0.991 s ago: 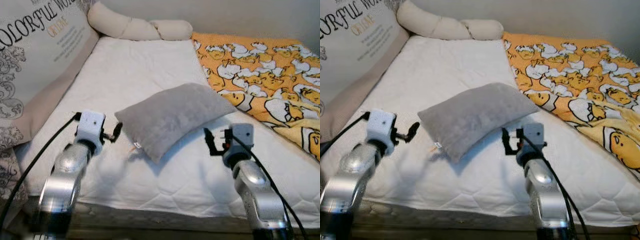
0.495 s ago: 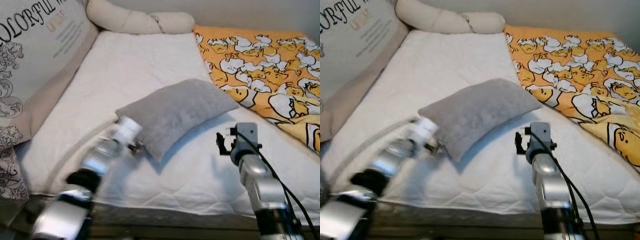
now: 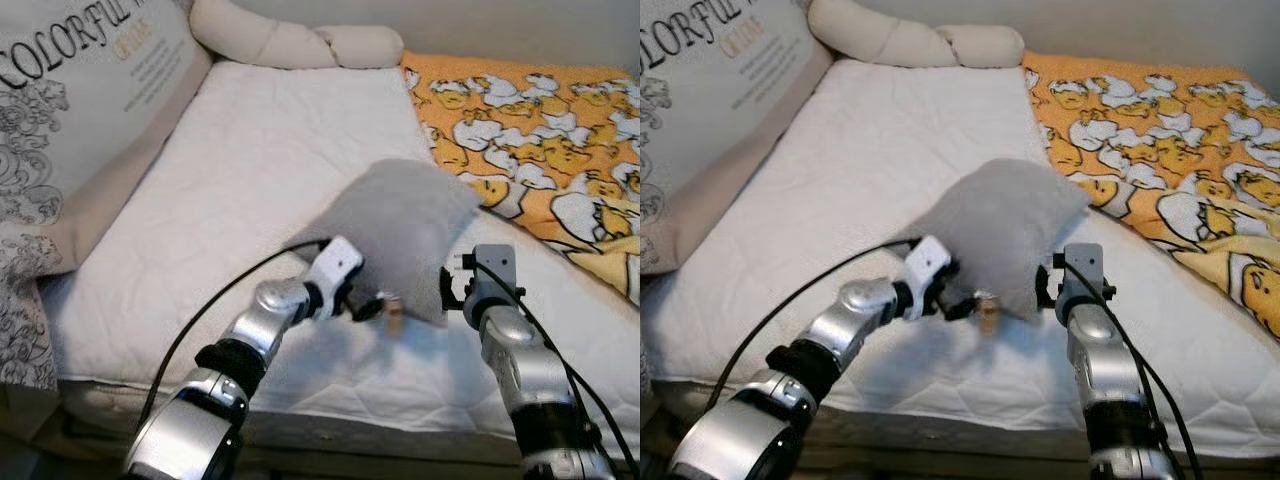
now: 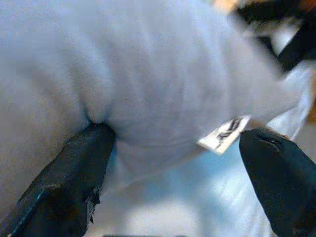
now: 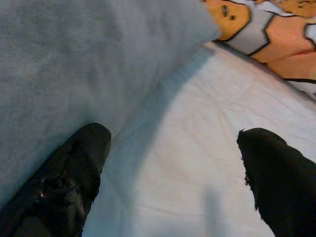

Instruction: Clean up the room

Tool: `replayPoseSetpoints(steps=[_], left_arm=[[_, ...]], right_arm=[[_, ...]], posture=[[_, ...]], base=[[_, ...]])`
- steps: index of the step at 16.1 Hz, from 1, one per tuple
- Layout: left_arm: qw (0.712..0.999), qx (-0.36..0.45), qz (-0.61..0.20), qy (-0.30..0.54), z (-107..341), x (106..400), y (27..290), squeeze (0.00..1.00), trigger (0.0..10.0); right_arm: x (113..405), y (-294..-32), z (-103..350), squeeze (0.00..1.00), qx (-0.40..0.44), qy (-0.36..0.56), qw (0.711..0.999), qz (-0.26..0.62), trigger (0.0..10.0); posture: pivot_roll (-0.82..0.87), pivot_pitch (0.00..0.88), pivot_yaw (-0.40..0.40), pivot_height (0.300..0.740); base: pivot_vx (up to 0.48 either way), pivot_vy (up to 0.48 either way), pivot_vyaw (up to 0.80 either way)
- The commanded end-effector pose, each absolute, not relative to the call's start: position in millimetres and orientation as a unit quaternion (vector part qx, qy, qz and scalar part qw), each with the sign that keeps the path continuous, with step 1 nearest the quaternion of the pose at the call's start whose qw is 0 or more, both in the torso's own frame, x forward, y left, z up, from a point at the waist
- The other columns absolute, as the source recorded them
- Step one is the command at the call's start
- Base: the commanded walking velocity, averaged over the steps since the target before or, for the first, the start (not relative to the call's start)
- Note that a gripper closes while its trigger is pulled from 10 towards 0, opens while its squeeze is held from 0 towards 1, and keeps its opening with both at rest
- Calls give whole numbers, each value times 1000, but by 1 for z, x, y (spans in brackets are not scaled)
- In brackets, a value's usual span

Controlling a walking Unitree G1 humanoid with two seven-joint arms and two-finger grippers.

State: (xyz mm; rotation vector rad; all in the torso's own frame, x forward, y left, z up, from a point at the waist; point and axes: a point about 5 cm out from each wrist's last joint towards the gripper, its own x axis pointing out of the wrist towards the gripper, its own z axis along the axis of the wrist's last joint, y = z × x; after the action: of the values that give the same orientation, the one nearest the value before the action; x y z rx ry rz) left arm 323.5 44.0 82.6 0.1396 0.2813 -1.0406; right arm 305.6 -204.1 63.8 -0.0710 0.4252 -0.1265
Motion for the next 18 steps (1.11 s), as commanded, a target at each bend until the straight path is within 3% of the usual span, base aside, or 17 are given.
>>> replayPoseSetpoints(steps=[1,5,6,7,8,10,11,12,13,16,18], left_arm=[[851,42,-513,103,95,324,45,0,10000],[812,34,-576,82,113,312,80,0,10000],[805,53,-583,93,113,311,93,0,10000],[800,60,-588,104,115,311,104,0,10000],[816,66,-564,111,119,320,116,0,10000],[892,80,-425,133,121,354,135,0,10000],[901,82,-406,131,122,358,137,0,10000],[946,103,-283,123,126,375,150,0,10000],[966,90,-208,126,127,382,159,0,10000],[974,103,-116,162,114,384,160,0,10000],[969,105,-106,196,96,377,146,0,10000]], right_arm=[[310,-207,66,0,-24,204,976,-65,10000],[319,-214,66,0,-11,203,977,-68,10000],[320,-217,67,667,-6,201,977,-71,10000],[321,-218,67,1000,0,197,978,-74,10000],[323,-218,68,1000,24,190,979,-71,10000],[324,-216,67,1000,66,184,978,-67,10000],[325,-215,67,1000,73,183,978,-67,10000],[324,-214,65,1000,108,181,976,-64,10000],[323,-212,63,1000,126,182,973,-60,10000],[317,-211,53,1000,153,205,965,-59,10000],[312,-208,48,1000,176,219,958,-57,10000]], posture=[[53,0,-40,740],[82,0,-59,740],[77,0,-54,740],[70,0,-45,740],[60,0,-36,740],[45,0,-28,740],[39,0,-26,740],[27,0,-24,740],[10,0,-17,740],[-75,0,20,740],[-120,0,37,740]], base=[[0,0,0],[0,0,0],[0,0,0],[0,0,0],[0,0,0],[0,0,0],[0,0,0],[0,0,0],[0,0,0],[0,0,0],[0,0,0]])
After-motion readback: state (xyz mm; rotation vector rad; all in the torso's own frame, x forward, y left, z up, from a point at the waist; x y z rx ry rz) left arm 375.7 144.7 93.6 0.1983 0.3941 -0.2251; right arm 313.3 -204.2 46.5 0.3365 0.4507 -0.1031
